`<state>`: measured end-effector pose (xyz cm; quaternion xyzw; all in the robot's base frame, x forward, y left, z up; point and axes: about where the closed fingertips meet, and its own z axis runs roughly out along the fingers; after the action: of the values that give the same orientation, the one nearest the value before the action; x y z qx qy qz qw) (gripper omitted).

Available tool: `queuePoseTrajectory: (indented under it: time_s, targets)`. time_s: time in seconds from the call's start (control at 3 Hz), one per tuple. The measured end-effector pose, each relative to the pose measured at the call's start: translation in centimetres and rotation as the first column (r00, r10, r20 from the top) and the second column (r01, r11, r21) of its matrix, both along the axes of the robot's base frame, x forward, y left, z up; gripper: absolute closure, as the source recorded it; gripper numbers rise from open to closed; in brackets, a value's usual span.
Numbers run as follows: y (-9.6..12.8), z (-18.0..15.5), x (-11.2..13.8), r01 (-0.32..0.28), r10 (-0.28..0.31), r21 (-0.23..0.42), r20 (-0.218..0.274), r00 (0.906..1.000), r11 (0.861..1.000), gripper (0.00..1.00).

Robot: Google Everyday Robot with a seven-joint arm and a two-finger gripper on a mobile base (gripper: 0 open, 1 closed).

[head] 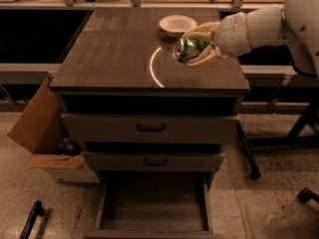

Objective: Pick green can from bottom drawer and place on counter

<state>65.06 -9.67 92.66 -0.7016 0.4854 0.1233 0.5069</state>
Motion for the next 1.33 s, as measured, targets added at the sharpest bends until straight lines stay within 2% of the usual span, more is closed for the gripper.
queuePoseTrajectory:
  time_s: [0.33,0.67,1.33]
  targets:
    - [0.6,-0.9,2.3,0.03,-0.032,-0.039,-0.058,0.9978,0.999,1.0]
    - [1.7,-2.0,4.6,0.043,-0.051,-0.073,-0.113,0.9922,0.996,0.81]
    - [2.9,-4.1,8.4,0.063,-0.089,-0.131,-0.203,0.9751,0.989,0.35]
